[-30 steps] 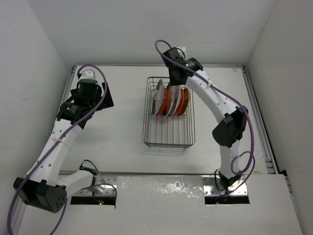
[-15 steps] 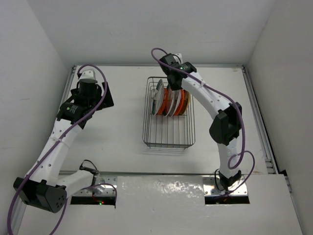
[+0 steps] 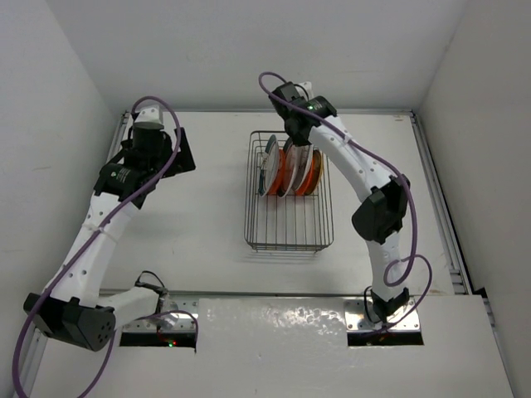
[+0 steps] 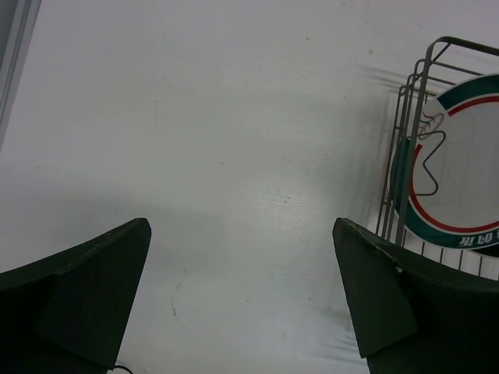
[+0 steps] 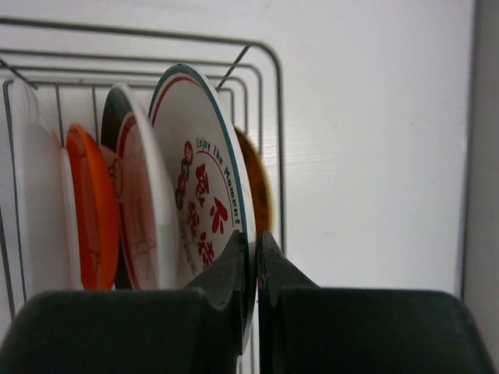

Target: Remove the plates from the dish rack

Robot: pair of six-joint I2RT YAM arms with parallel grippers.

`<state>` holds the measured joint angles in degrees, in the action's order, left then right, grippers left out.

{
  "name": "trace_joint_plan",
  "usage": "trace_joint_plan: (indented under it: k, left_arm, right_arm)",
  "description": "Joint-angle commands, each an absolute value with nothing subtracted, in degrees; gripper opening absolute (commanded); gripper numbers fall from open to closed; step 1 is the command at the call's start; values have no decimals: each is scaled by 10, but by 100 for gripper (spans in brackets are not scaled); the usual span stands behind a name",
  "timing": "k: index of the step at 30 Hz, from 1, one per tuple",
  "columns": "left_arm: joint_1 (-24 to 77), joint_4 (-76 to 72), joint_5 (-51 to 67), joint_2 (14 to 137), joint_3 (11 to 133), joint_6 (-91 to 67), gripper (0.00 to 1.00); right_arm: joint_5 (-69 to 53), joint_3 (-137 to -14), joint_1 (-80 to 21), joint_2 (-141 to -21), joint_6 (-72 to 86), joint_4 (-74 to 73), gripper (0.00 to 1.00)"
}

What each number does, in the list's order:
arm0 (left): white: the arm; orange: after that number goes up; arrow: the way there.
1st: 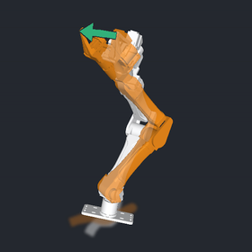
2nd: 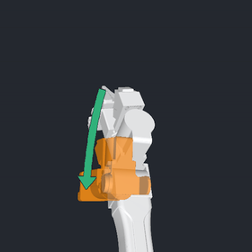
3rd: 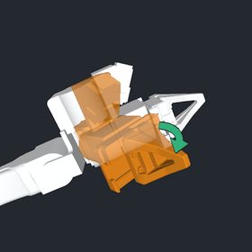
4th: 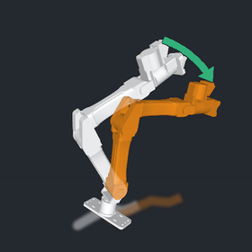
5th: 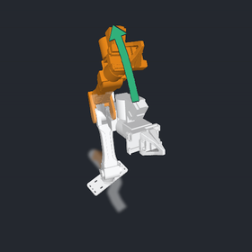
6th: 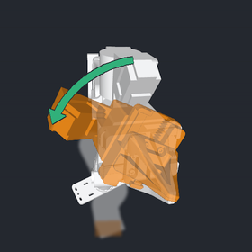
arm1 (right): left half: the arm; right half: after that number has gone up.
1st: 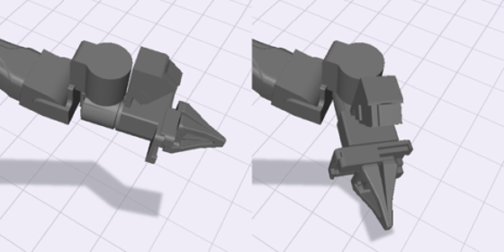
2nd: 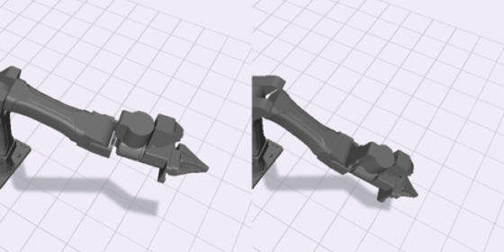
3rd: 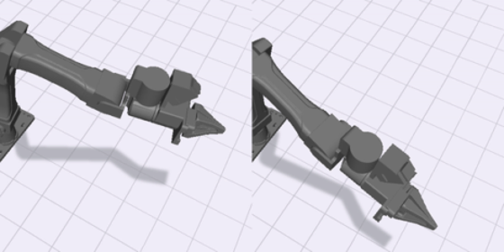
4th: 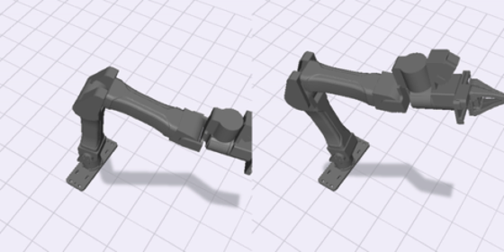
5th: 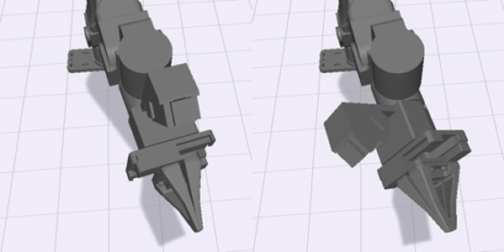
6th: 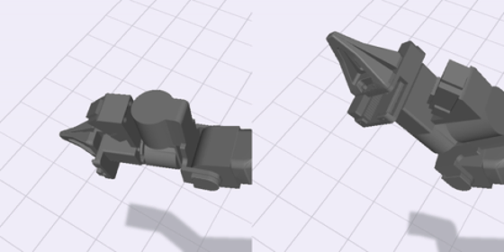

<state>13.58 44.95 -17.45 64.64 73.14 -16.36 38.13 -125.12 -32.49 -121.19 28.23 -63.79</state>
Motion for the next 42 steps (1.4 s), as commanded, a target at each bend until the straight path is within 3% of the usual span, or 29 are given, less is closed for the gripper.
trace_joint_plan:
  k: [1, 9, 12, 15, 16, 18, 20, 25, 29, 30, 31, 32, 34, 35, 36, 37, 38, 39, 42]
  left_arm:
    - [141, 430, -147, 650, 759, -167, 100]
    - [141, 380, -70, 675, 776, -199, 100]
    - [141, 329, 72, 691, 775, -218, 100]
    - [141, 202, 233, 695, 745, -261, 100]
    - [141, 130, 268, 700, 731, -293, 100]
    - [141, 44, 346, 714, 725, -328, 100]
    - [141, 20, 369, 739, 734, -355, 100]
    - [140, 36, 382, 778, 755, -356, 97]
    - [141, 40, 398, 784, 739, -354, 74]
    - [140, 35, 409, 781, 734, -357, 63]
    - [140, 22, 410, 774, 729, -359, 43]
    - [140, 25, 403, 770, 722, -359, 4]
    - [134, 65, 347, 760, 723, -348, 0]
    - [128, 81, 321, 756, 722, -349, 0]
    - [119, 93, 271, 752, 715, -354, 0]
    - [89, 110, 251, 741, 700, -373, 0]
    - [71, 122, 232, 737, 691, -384, 0]
    - [49, 154, 187, 732, 684, -395, 0]
    - [-36, 177, 103, 720, 641, -424, 0]
  right_arm:
    - [470, -1306, -322, -1140, 257, -657, 0]
    - [562, -1286, -323, -1034, 203, -675, 0]
    - [545, -1281, -323, -979, 185, -653, 0]
    - [411, -1242, -322, -908, 171, -583, 0]
    - [305, -1202, -321, -889, 169, -534, 0]
    - [204, -1166, -321, -852, 185, -504, 0]
    - [70, -1158, -319, -848, 220, -479, 0]
    - [-87, -1073, -319, -838, 314, -374, 0]
    - [-130, -1034, -319, -846, 355, -295, 0]
    - [-136, -1034, -318, -853, 357, -295, 0]
    - [-137, -1036, -318, -864, 358, -296, 0]
    - [-135, -1033, -319, -867, 357, -294, 0]
    - [-101, -1019, -317, -871, 349, -297, 0]
    - [-90, -1015, -315, -874, 344, -307, 4]
    - [-79, -1018, -312, -881, 338, -316, 51]
    - [-36, -1026, -307, -888, 329, -331, 77]
    - [-6, -1041, -306, -909, 320, -379, 90]
    - [30, -1086, -307, -924, 312, -409, 99]
    - [155, -1201, -307, -1012, 283, -531, 99]
